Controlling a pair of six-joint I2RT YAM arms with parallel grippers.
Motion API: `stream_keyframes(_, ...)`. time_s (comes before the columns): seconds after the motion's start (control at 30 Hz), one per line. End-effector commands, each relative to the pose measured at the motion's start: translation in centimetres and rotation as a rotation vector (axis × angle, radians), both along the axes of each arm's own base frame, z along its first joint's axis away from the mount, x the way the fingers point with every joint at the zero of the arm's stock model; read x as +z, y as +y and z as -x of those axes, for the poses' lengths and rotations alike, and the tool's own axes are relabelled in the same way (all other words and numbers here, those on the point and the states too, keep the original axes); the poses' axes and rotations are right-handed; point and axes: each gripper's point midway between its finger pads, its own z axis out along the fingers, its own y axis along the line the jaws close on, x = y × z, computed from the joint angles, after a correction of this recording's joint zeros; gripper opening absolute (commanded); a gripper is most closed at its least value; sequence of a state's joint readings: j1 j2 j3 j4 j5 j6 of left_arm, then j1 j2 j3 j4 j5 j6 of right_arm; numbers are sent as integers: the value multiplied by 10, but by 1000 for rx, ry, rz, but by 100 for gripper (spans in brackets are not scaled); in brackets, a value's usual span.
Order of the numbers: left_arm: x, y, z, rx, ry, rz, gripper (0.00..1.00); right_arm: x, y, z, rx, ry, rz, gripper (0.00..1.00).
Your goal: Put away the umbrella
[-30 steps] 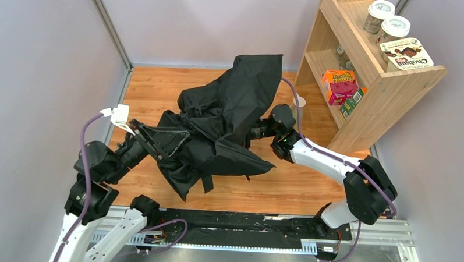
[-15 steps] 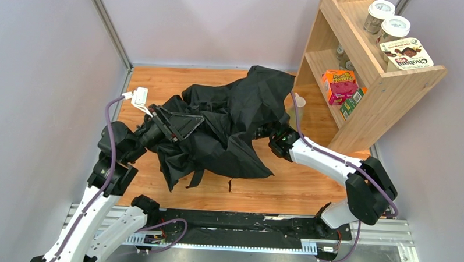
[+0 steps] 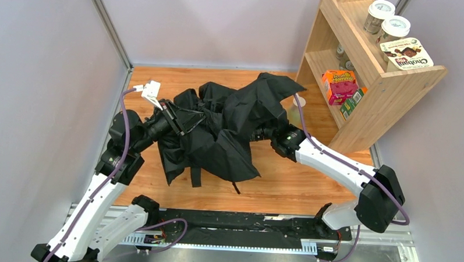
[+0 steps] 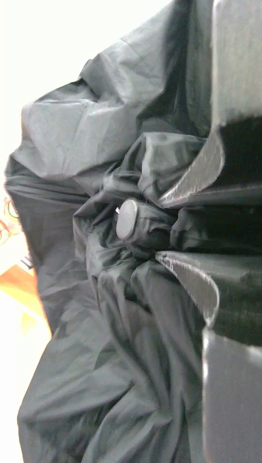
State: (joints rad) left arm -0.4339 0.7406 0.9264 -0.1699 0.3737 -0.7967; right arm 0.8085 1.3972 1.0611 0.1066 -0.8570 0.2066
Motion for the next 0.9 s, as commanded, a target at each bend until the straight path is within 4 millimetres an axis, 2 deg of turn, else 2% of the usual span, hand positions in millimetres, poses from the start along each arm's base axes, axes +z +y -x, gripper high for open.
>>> stream_keyframes(0.0, 2, -16, 6, -98, -4, 35, 25, 61, 5, 12, 33, -200, -137, 0)
stream_keyframes(0.03, 3, -16, 6, -99, -10, 39, 15, 63, 5, 13, 30, -190, -144, 0)
stream_keyframes(0.07, 11, -16, 9, -104, -34, 58, 12, 65, 5, 13, 26, -182, -155, 0)
stream_keyframes(0.1, 12, -16, 9, -103, -37, 68, 4, 66, 5, 11, 8, -169, -155, 0)
stream_keyframes(0.13, 16, -12, 9, -85, -43, 83, 0, 65, 5, 9, -11, -155, -151, 2)
stream_keyframes(0.2, 22, -6, 12, -52, -61, 115, 0, 64, 3, 2, -76, -119, -149, 17)
stream_keyframes(0.27, 29, 3, 15, -7, -69, 151, 0, 64, 0, 2, -109, -92, -169, 18)
stream_keyframes(0.37, 38, 13, 23, 31, -51, 220, 0, 70, -8, -2, -194, -27, -236, 47)
stream_keyframes(0.4, 35, 16, 20, 52, -39, 235, 0, 67, -9, 1, -192, -9, -258, 54)
stream_keyframes(0.47, 43, 17, 23, 51, -38, 296, 0, 62, -10, 9, -175, 9, -286, 63)
stream_keyframes(0.6, 52, 16, 26, 33, -46, 323, 0, 48, -11, 11, -173, 58, -271, 66)
stream_keyframes(0.87, 59, 26, 30, 77, -114, 281, 0, 43, -27, 29, -165, 121, -262, 69)
